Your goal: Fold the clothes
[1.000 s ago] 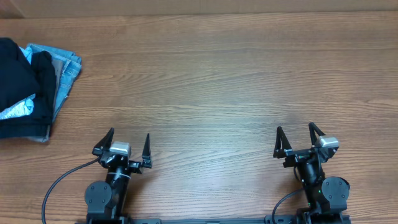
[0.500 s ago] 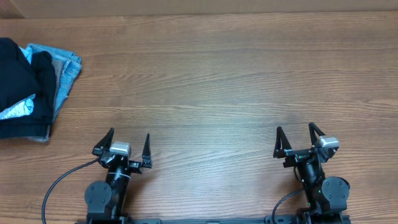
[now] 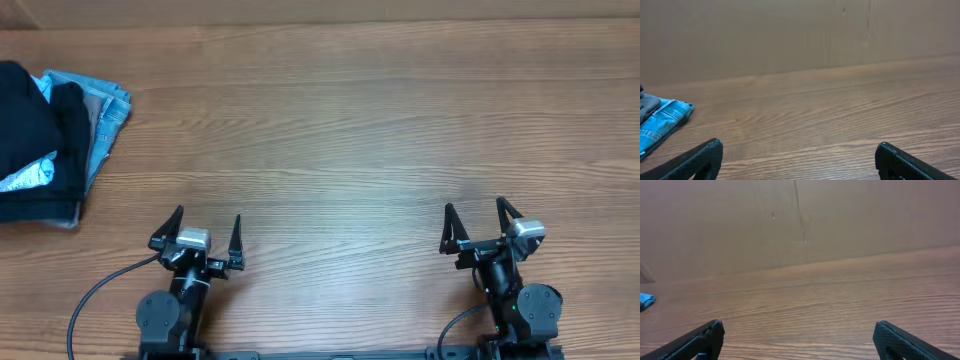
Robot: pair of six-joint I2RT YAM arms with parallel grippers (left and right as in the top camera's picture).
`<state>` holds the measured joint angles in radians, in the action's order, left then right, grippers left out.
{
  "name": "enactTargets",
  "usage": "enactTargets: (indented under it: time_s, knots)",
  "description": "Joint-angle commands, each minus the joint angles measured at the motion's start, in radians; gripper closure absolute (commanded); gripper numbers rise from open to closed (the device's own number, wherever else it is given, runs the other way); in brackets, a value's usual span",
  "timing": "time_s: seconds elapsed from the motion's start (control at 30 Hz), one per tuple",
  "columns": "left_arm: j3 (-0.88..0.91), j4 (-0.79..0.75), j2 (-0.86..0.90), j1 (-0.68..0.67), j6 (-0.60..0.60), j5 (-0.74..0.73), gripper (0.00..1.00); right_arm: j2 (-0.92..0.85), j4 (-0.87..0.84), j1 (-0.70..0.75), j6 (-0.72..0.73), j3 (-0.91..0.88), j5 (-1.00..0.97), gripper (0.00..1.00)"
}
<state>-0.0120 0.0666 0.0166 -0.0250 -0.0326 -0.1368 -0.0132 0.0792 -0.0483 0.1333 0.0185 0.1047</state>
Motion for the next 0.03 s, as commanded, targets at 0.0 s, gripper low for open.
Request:
enactTargets:
  time_s: [0.0]
  knots:
    - [0.007, -0.001, -0.012, -0.001, -0.013, 0.017, 0.00, 0.009, -0.005, -0.004, -0.002, -0.010, 0.001, 0.00]
